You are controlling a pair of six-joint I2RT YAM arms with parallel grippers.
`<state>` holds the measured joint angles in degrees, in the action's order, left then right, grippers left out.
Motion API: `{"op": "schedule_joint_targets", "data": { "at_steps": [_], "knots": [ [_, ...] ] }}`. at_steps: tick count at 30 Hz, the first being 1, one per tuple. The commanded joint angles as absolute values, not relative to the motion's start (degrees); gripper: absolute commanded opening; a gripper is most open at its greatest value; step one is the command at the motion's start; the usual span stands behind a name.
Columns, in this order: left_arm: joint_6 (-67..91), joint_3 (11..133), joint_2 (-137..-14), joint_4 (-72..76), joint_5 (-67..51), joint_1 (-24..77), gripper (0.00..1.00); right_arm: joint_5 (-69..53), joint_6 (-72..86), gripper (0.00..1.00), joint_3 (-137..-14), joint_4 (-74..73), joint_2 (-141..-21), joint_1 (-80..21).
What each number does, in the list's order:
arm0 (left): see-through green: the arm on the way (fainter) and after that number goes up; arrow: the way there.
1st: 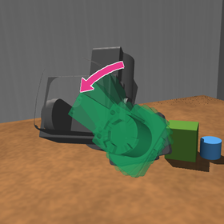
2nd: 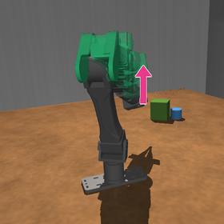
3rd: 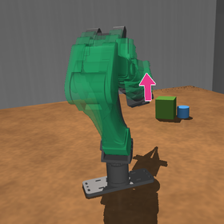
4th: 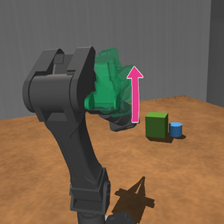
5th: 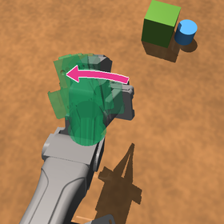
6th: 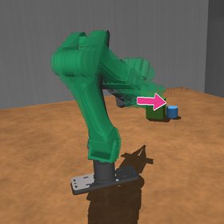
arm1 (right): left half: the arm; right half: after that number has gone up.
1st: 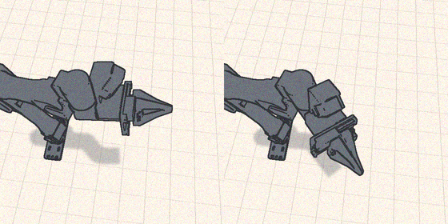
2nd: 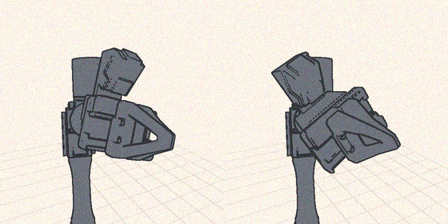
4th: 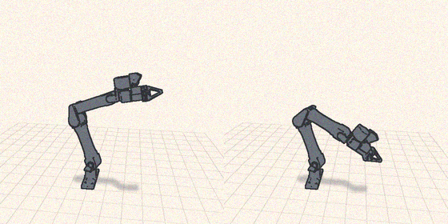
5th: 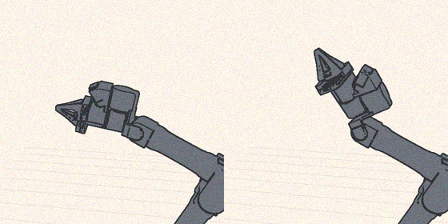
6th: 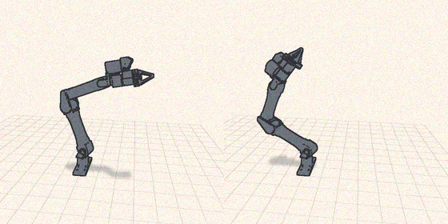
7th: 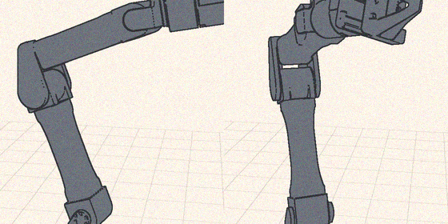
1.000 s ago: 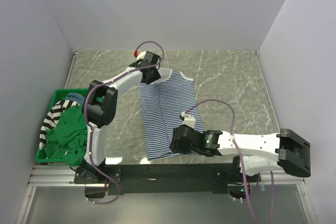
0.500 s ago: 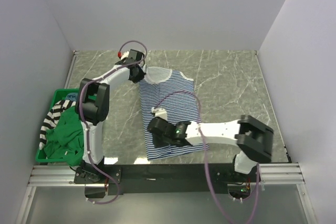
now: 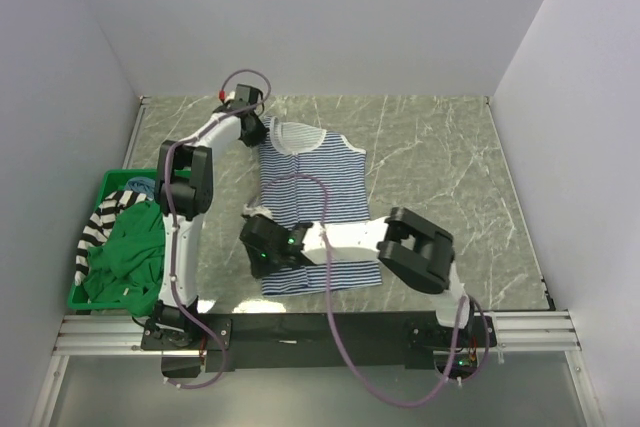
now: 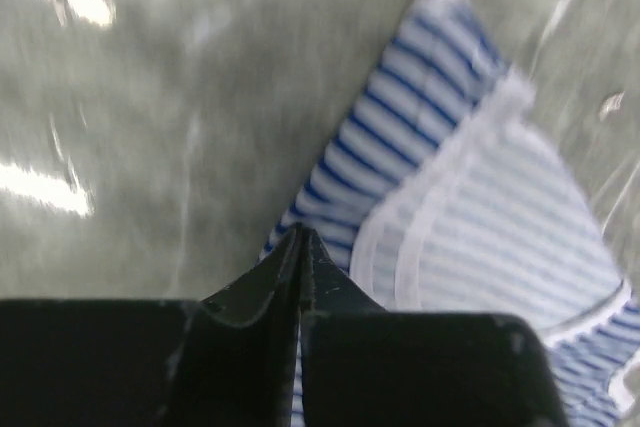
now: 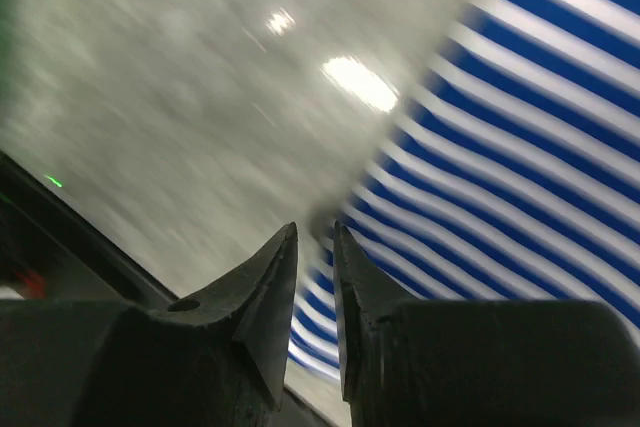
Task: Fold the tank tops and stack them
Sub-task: Fold the tank top
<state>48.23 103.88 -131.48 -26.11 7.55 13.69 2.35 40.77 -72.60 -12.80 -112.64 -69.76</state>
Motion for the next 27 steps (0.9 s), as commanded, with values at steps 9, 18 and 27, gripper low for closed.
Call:
{"op": "schedule_joint_targets", "data": {
  "at_steps": [9,18,27],
  "knots": [
    [41.93,125.06,-133.17,-30.76,-2.99,4.22,0.42,-10.28,34.9,0.35,-91.15,-2.82,-121.22,-61.88],
    [46.84,104.96,-117.43,-24.09,-1.93,6.94,0.41,6.65,32.87,0.45,-80.87,-13.87,-104.16,-60.2],
    [46.67,89.13,-115.22,-17.85,-1.67,13.18,0.53,13.18,34.19,0.56,-70.49,-22.85,-97.65,-62.83]
  ]
}}
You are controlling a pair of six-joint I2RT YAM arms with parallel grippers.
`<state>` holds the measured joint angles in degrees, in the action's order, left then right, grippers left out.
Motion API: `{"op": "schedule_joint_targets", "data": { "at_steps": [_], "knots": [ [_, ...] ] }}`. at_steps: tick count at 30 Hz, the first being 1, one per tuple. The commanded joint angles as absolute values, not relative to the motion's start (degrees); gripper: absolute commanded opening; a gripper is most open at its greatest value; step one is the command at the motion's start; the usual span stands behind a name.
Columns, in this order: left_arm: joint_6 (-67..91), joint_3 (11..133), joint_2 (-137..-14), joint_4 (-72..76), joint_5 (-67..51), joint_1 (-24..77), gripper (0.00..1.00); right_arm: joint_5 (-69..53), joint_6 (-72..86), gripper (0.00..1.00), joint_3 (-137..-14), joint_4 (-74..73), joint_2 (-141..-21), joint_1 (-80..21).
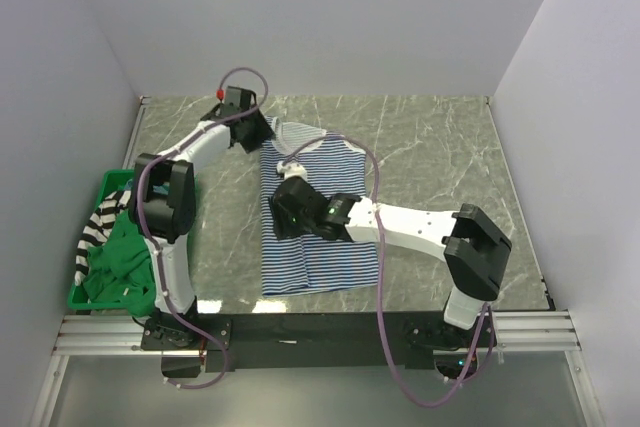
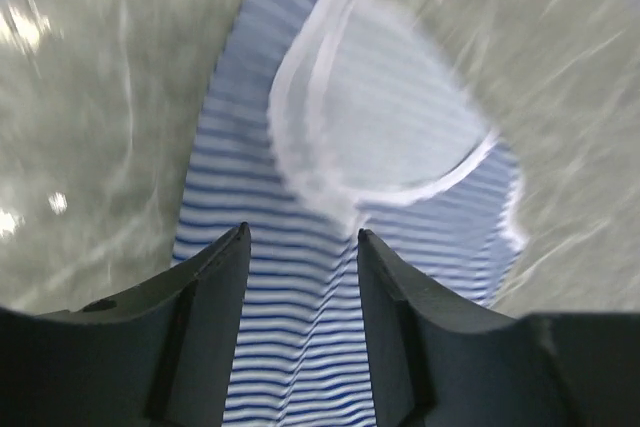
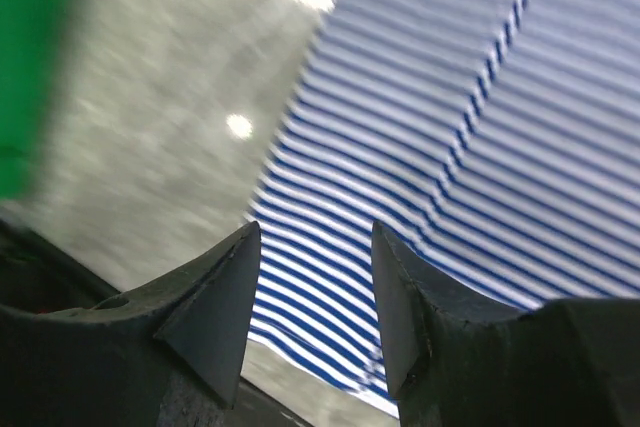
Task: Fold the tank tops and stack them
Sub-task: Fold the tank top
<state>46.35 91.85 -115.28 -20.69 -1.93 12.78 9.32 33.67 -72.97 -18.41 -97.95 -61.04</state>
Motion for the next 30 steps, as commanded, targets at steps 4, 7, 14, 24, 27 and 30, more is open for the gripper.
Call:
{"op": "schedule_joint_targets", "data": {
  "at_steps": [4,7,14,24,27,30],
  "knots": [
    [44.74,90.95,-118.21,-19.24,-0.18,13.18,0.53,14.33,34.45,0.56,-68.12,-23.03,-98.08,-65.64],
    [42.9,94.38,-121.46,-20.74,-0.18,13.27,0.52,15.9,35.42,0.56,-68.81,-24.6,-101.5,-67.49],
    [40.08,100.54,-128.39,-25.04,4.3,13.54,0.5,13.72,36.74,0.56,-70.22,-24.09,-108.36,-69.87],
    [39.11,111.16,-131.66,-29.26,7.47,11.25,0.52,5.46,37.17,0.56,-82.96,-21.54,-119.17,-69.17],
    [38.58,115.3,-131.05,-31.9,6.94,9.32,0.53,2.29,38.23,0.56,-88.58,-19.43,-122.86,-68.03],
    [38.06,119.96,-128.68,-33.22,6.33,8.0,0.55,0.97,38.15,0.56,-92.46,-16.36,-124.54,-66.36]
  ]
}}
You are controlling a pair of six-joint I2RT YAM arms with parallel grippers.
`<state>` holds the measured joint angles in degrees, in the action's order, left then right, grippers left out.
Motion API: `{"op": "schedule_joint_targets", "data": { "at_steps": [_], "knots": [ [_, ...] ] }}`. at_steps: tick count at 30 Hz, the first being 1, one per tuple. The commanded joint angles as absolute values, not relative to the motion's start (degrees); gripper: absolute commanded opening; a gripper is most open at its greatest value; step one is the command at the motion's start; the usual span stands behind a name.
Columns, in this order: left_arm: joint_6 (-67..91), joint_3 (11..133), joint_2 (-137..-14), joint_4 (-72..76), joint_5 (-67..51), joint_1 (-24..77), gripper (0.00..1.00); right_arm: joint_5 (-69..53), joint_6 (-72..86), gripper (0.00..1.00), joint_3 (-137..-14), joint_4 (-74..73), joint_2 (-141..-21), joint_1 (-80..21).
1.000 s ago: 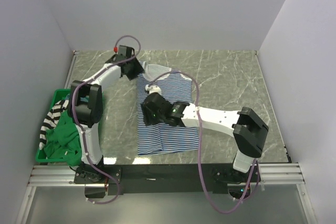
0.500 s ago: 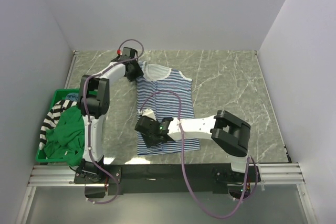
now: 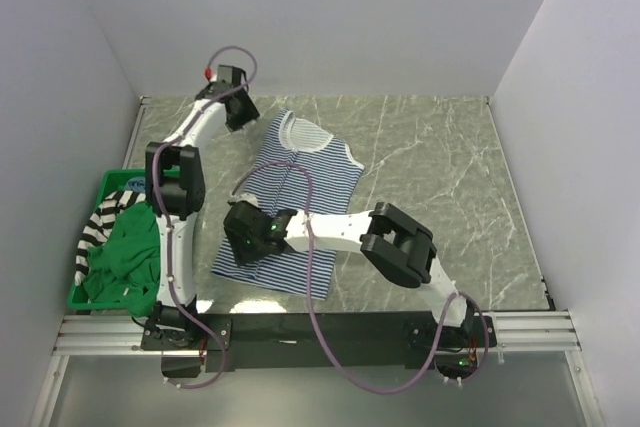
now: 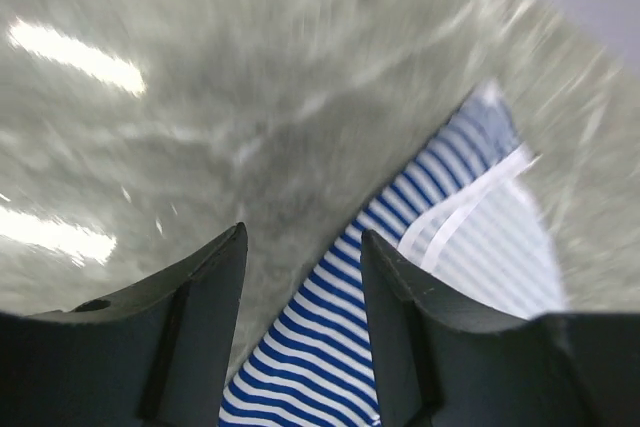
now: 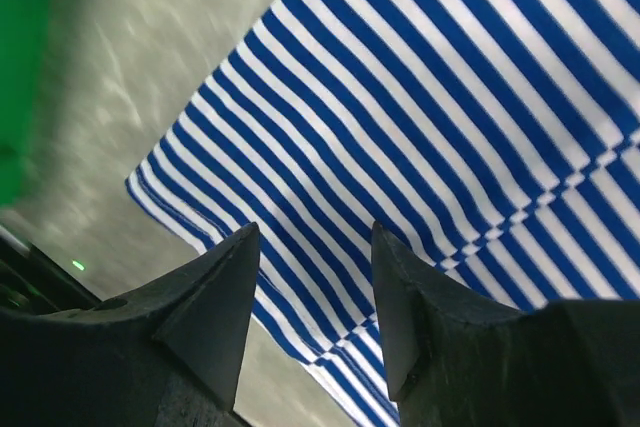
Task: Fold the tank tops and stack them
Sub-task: Fold the tank top
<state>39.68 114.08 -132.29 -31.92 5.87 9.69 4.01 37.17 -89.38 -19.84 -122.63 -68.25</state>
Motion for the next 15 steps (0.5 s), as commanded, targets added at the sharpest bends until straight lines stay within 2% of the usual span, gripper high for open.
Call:
{"op": "schedule_joint_targets", "data": {
  "at_steps": [1,7,11,15],
  "knots": [
    [38.06,120.49,-127.02,-33.57,6.33,7.82,0.55,1.31,37.88,0.56,-93.33,-15.48,-124.28,-65.66],
    [38.67,113.66,-115.61,-30.07,3.78,7.91,0.55,4.57,36.82,0.57,-85.8,-12.4,-109.12,-61.44],
    [40.16,103.82,-107.86,-26.9,2.72,9.66,0.52,7.38,38.93,0.57,-76.92,-13.36,-97.75,-52.07],
    [40.34,90.22,-100.56,-24.35,3.6,18.16,0.49,6.68,37.97,0.56,-70.85,-15.02,-92.64,-40.91]
  ]
}}
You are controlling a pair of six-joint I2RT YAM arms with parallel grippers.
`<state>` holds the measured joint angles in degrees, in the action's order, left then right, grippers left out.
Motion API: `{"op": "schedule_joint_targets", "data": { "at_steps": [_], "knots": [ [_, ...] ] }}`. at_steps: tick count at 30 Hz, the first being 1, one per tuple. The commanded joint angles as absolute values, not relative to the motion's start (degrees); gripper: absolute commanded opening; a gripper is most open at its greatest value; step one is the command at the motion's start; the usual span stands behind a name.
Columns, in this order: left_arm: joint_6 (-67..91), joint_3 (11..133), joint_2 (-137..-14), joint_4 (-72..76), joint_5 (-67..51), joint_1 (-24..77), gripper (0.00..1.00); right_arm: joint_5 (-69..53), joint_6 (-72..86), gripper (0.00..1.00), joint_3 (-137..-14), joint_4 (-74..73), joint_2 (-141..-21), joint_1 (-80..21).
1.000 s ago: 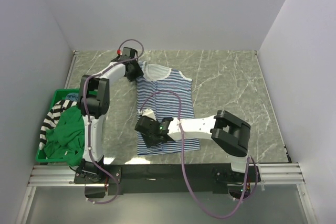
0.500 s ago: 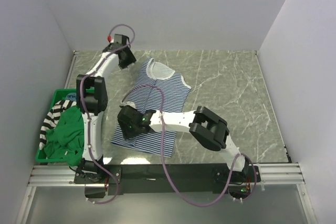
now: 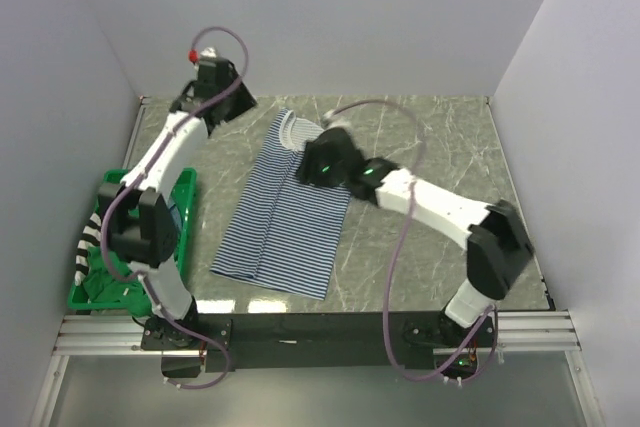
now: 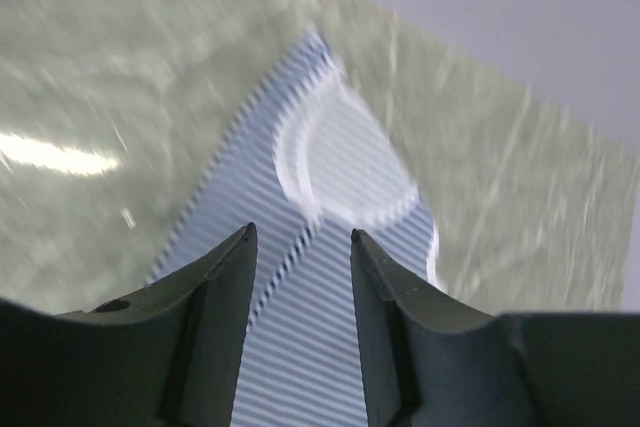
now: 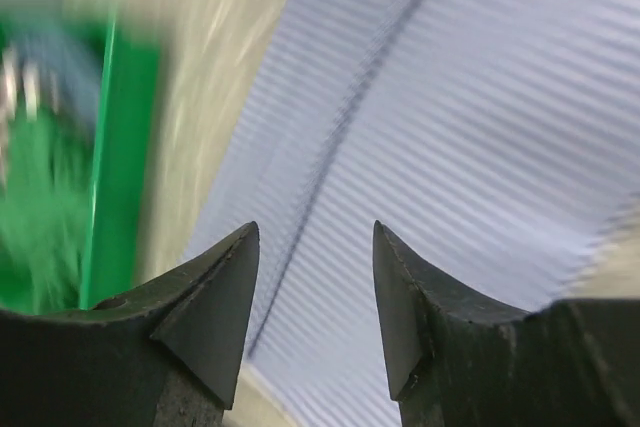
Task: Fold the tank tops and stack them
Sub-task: Fold the tank top
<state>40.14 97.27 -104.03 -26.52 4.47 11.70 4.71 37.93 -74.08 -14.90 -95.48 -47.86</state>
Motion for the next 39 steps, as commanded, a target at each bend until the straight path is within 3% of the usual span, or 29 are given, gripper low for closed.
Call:
{"op": "schedule_joint_targets", "data": {
  "at_steps": [1,9,18,24,39],
  "knots": [
    [40.43,88.44,-98.37,-25.13,4.91,20.19,0.47,5.72,37.79,0.56,-70.32,-15.03,-92.55,-38.96],
    [44.03,65.24,-87.54,-26.8,11.5,43.38,0.41,-2.37,35.51,0.53,-71.62,-11.78,-102.64,-22.77],
    [49.3,57.66,-88.41,-27.51,13.1,60.28,0.45,-3.07,36.47,0.55,-75.94,-10.2,-111.7,-18.11],
    [52.03,59.06,-91.4,-28.82,14.41,65.73,0.45,-3.43,37.09,0.53,-77.43,-9.5,-114.08,-17.58],
    [55.2,58.54,-94.31,-29.18,14.51,70.57,0.46,-4.39,37.44,0.32,-75.5,-7.82,-115.49,-17.31]
  ]
}}
